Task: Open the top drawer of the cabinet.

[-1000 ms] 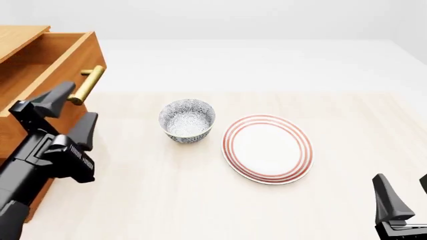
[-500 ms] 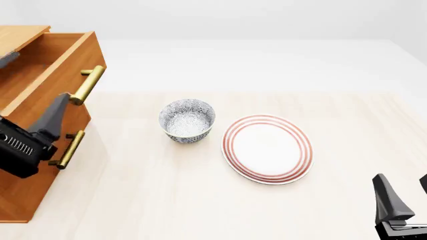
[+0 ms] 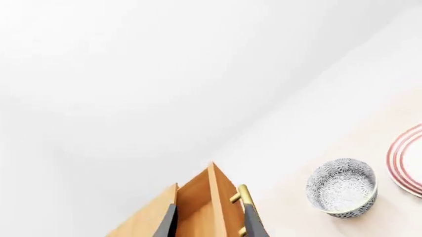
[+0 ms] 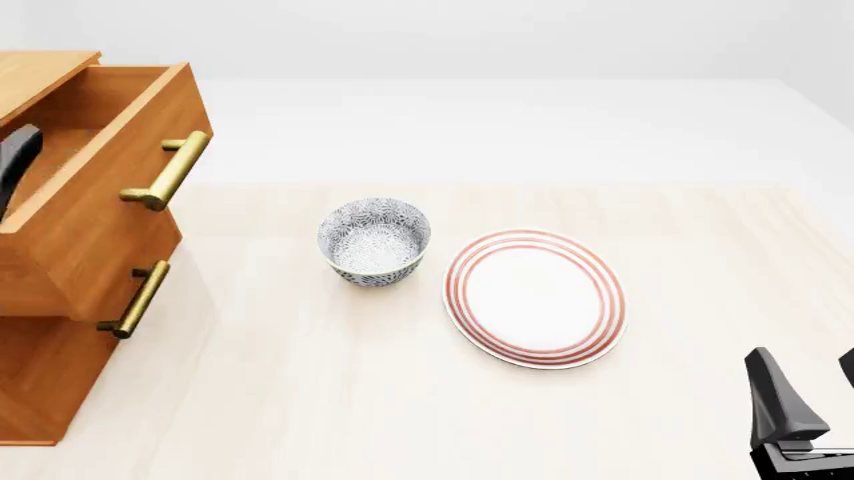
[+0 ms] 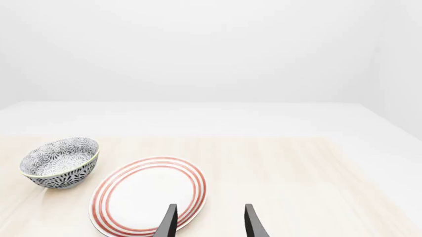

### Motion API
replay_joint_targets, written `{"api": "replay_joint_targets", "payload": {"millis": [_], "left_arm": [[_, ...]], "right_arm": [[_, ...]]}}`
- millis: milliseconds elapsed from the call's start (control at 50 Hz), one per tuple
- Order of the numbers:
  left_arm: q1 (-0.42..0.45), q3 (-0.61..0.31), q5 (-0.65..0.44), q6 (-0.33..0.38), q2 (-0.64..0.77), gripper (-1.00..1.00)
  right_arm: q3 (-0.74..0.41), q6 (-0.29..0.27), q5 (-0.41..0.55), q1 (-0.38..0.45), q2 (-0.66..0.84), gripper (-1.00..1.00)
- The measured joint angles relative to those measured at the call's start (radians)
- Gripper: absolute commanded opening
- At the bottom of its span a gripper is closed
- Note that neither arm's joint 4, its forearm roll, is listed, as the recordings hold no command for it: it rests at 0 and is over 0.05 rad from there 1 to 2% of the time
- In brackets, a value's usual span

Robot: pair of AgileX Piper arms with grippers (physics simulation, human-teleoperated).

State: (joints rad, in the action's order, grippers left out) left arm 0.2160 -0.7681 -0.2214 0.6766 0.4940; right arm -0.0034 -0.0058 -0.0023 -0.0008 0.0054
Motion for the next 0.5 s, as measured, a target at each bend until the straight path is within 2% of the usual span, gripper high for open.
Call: {"api": "replay_joint_targets", "payload": {"millis": [240, 500], "left_arm": [[-0.035, -0.115, -0.146, -0.216, 0.031, 1.0], [-0.068, -0.211, -0.269, -0.386, 0.094, 1.0]], "right_arm": [[0.0, 0.0, 0.0, 0.0, 0.0, 1.0], [0.0, 0.0, 0.0, 0.0, 0.0, 1.0]]}}
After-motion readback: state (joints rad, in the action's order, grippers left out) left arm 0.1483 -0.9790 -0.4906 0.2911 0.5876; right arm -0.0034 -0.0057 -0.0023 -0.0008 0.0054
